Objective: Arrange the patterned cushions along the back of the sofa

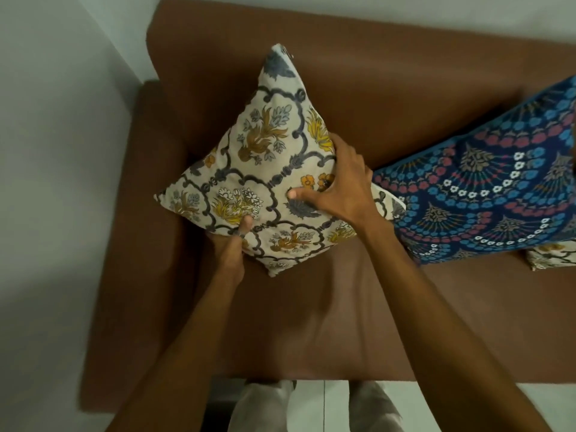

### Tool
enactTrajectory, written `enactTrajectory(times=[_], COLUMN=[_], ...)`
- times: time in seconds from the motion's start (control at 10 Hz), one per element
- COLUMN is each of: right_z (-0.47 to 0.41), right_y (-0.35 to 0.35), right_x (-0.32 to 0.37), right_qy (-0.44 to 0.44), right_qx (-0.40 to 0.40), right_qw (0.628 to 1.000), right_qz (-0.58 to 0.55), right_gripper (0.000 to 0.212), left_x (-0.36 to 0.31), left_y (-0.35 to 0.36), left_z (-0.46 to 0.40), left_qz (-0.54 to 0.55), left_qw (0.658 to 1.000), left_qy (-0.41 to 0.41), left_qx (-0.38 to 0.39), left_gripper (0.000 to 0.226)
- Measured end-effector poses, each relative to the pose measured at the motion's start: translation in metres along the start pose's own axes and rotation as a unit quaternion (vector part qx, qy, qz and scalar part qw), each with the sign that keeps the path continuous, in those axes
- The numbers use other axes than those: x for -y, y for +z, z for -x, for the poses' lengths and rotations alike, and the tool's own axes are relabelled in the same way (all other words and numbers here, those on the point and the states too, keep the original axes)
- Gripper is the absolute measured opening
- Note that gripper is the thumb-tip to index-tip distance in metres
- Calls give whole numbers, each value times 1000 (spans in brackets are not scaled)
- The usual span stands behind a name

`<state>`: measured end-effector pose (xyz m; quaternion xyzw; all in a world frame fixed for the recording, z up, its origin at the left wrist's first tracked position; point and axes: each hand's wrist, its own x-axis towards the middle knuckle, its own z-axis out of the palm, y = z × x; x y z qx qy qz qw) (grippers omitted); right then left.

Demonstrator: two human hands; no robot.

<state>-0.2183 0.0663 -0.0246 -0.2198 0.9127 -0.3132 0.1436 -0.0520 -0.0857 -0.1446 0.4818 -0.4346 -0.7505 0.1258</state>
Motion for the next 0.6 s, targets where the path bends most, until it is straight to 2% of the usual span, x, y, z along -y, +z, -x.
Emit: enactTrajectory(times=[0.1, 0.2, 0.3, 0.4, 0.5, 0.6], right_z=[16, 4, 0, 27, 35, 20], right_y=[-37, -39, -27, -2, 1, -78], right_x=[16, 14, 8, 5, -4, 37], right_qy=[-24, -22, -42, -131, -112, -108], right_qx=[-56, -61, -107, -100, -41, -144], right_qw=[998, 998, 992, 967, 968, 964], right_qz=[-18, -13, 61, 192, 223, 197], right_gripper=[133, 135, 134, 96, 75, 72], left_x=[-26, -38, -38, -30, -44, -147], left_y=[10, 9, 22, 30, 39, 93], left_z=[29, 14, 20, 48, 51, 89], left_qz=[5, 7, -17, -227, -447, -437], left_qw=[998, 999, 995, 934, 822, 757], left_qy=[56, 49, 64, 242, 353, 486], left_qx=[16, 12, -73, -130, -18, 7], left_gripper=[93, 105, 125, 105, 87, 79])
